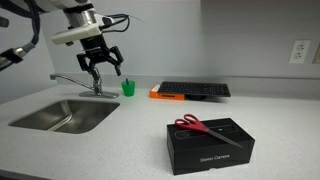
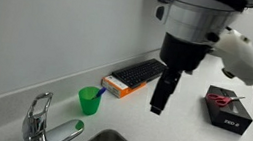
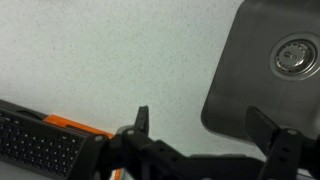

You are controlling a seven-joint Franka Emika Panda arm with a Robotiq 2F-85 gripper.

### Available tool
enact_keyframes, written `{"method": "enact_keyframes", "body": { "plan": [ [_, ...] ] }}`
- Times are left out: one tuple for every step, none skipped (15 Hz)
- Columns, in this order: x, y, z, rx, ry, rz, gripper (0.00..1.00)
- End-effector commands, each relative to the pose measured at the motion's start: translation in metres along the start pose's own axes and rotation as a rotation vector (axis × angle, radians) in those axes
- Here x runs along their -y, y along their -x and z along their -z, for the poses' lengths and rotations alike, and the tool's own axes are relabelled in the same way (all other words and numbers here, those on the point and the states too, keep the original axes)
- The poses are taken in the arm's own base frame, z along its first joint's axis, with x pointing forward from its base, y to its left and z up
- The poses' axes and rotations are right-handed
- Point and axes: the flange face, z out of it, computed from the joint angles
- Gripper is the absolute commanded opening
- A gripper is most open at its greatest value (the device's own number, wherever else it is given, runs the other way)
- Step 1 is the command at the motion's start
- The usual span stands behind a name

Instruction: Pick up the pen from the green cup and put it on the countertop.

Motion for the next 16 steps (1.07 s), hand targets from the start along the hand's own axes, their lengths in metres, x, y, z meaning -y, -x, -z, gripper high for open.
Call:
{"method": "enact_keyframes", "body": {
  "plan": [
    [-0.015, -0.057, -0.007, 0.018, -0.053, -0.045, 1.0],
    [-0.014, -0.058, -0.002, 0.018, -0.059, -0.06, 1.0],
    [-0.015, -0.042, -0.01, 0.001, -0.034, -0.043, 1.0],
    [-0.017, -0.05, -0.011, 0.002, -0.041, -0.05, 1.0],
    [-0.017, -0.054, -0.011, 0.005, -0.043, -0.052, 1.0],
    [-0.016, -0.056, -0.01, 0.005, -0.045, -0.052, 1.0],
    [-0.015, -0.056, -0.008, 0.006, -0.045, -0.051, 1.0],
    [-0.015, -0.056, -0.008, 0.006, -0.046, -0.051, 1.0],
    [-0.013, -0.062, -0.011, 0.015, -0.04, -0.054, 1.0],
    [-0.013, -0.067, -0.015, 0.02, -0.038, -0.058, 1.0],
    [-0.015, -0.074, -0.018, 0.019, -0.034, -0.078, 1.0],
    [-0.018, -0.082, -0.024, 0.028, -0.033, -0.095, 1.0],
    [-0.02, -0.089, -0.028, 0.028, -0.031, -0.112, 1.0],
    [-0.021, -0.097, -0.034, 0.034, -0.029, -0.127, 1.0],
    [-0.023, -0.105, -0.04, 0.035, -0.029, -0.145, 1.0],
    [-0.024, -0.113, -0.045, 0.039, -0.034, -0.159, 1.0]
  ]
}}
